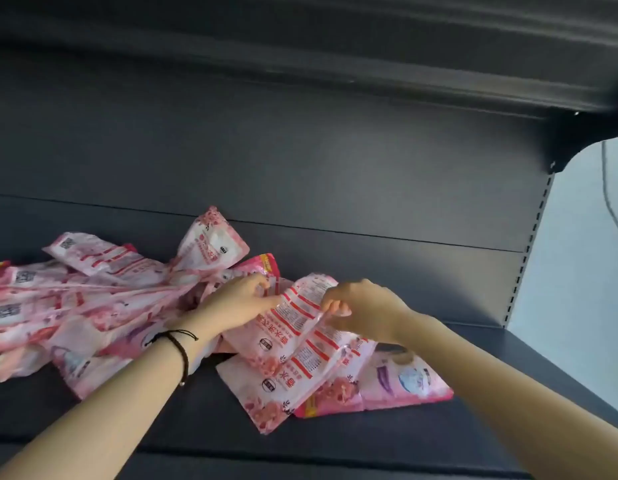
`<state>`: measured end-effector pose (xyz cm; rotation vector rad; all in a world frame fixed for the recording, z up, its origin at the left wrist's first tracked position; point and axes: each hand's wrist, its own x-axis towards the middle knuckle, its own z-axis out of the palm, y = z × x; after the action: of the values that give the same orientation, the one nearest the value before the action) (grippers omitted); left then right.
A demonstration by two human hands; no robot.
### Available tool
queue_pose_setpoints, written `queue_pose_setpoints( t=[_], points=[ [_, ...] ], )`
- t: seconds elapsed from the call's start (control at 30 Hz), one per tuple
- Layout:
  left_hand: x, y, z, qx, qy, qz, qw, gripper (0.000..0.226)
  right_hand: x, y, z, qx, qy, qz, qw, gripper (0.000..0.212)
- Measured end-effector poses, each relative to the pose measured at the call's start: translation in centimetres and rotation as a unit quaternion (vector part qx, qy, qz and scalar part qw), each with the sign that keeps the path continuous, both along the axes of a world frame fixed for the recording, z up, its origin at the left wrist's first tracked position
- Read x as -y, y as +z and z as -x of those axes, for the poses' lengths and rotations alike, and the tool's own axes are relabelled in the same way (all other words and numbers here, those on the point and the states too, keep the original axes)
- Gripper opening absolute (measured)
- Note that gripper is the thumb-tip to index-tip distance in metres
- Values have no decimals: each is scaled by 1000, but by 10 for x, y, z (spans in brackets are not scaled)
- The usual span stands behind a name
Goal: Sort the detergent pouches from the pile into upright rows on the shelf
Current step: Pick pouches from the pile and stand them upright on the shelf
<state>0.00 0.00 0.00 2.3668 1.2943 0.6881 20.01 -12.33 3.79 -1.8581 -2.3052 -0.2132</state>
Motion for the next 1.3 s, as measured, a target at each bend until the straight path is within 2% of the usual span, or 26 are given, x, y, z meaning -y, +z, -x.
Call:
queue_pose_setpoints(
  t=[0.07,0.17,0.27,0.33,0.43,0.47,0.53,0.6,0.7,0.87,0.97,1.07,1.17,1.3],
  points=[
    [-13,-3,-7,44,-1,48,998,40,-16,-5,4,15,21,-8,1000,24],
    [-35,-13,-11,74,-3,38,996,15,-38,-34,22,57,142,2,988,40],
    [-43,-10,-8,96,-14,21,995,13,-46,-44,28,65,209,-29,975,48],
    [-47,-6,-6,101,-22,32,994,17,-48,-45,29,96,268,-72,956,39],
    [-47,0,-4,112,-33,55,992,19,-49,-57,29,218,365,-153,892,13],
    [-47,1,-4,115,-38,67,990,20,-48,-62,29,252,377,-176,874,14],
    [-46,1,-2,116,-46,82,989,18,-49,-67,29,263,382,-203,862,17],
    [-47,0,0,114,-55,83,988,19,-50,-62,30,218,372,-218,876,13],
    [-48,6,5,133,-83,99,983,21,-54,-47,34,85,313,-248,913,8],
    [-51,26,19,253,-78,124,956,35,-68,-13,34,-115,156,-259,946,18],
    [-47,33,27,325,-113,126,930,44,-85,5,27,-234,88,-265,931,12],
    [-41,31,28,308,-157,56,937,50,-105,20,11,-342,-6,-242,908,14],
    [-46,31,10,321,-126,35,938,55,-116,22,-5,-430,-34,-227,873,16],
    [-57,29,-33,352,-47,39,934,55,-122,17,-19,-470,-20,-225,853,14]
  ],
)
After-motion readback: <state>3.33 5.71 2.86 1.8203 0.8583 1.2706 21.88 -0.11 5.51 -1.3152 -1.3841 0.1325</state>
